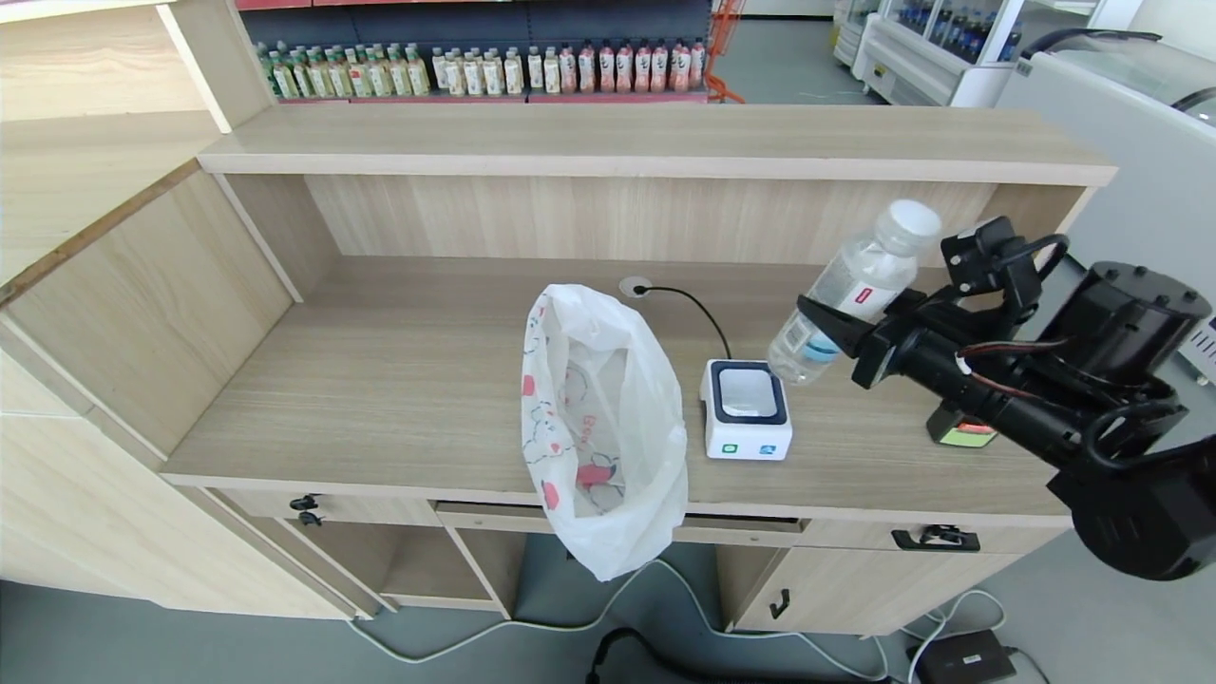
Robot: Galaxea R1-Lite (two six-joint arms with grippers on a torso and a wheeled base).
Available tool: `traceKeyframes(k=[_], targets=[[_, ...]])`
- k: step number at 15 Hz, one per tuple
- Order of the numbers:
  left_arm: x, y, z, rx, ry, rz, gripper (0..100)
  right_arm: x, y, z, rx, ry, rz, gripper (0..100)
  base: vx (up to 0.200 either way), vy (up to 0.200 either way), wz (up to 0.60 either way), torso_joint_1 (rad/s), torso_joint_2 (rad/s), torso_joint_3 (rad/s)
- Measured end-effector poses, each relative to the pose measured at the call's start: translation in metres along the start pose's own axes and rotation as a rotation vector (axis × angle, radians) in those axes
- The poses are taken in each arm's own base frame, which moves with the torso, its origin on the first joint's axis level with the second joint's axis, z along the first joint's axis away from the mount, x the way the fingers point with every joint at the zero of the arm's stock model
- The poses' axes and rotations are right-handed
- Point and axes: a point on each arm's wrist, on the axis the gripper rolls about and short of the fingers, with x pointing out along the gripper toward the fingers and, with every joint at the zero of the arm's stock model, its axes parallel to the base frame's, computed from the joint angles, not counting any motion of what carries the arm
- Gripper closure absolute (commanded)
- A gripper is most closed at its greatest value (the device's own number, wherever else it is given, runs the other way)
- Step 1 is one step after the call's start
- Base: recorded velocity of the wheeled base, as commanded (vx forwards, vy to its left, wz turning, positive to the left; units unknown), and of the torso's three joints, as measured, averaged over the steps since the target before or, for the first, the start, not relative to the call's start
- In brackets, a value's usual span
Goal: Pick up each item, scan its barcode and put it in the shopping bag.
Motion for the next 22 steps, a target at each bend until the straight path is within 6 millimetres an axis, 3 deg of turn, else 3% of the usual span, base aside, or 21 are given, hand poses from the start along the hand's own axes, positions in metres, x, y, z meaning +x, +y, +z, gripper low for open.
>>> traceKeyframes(k=[3, 6, 13, 22], targets=[[0.0, 0.0, 0.0, 0.0, 0.0, 0.0, 0, -0.003, 0.0, 0.008, 0.017, 0.011, 0.005, 100, 0.0, 0.2, 0.0, -0.005, 0.0, 0.004], [0.0, 0.0, 0.0, 0.0, 0.0, 0.0, 0, 0.008, 0.0, 0.006, 0.061, 0.026, -0.027, 100, 0.0, 0.067, 0.0, 0.001, 0.0, -0.001], [0.0, 0.0, 0.0, -0.003, 0.0, 0.0, 0, 0.054, 0.021, -0.033, 0.253, 0.117, -0.021, 100, 0.0, 0.0, 0.0, 0.0, 0.0, 0.0], [0.0, 0.0, 0.0, -0.003, 0.0, 0.001, 0, 0.074, 0.05, -0.054, 0.257, 0.126, 0.057, 100, 0.0, 0.0, 0.0, 0.0, 0.0, 0.0]])
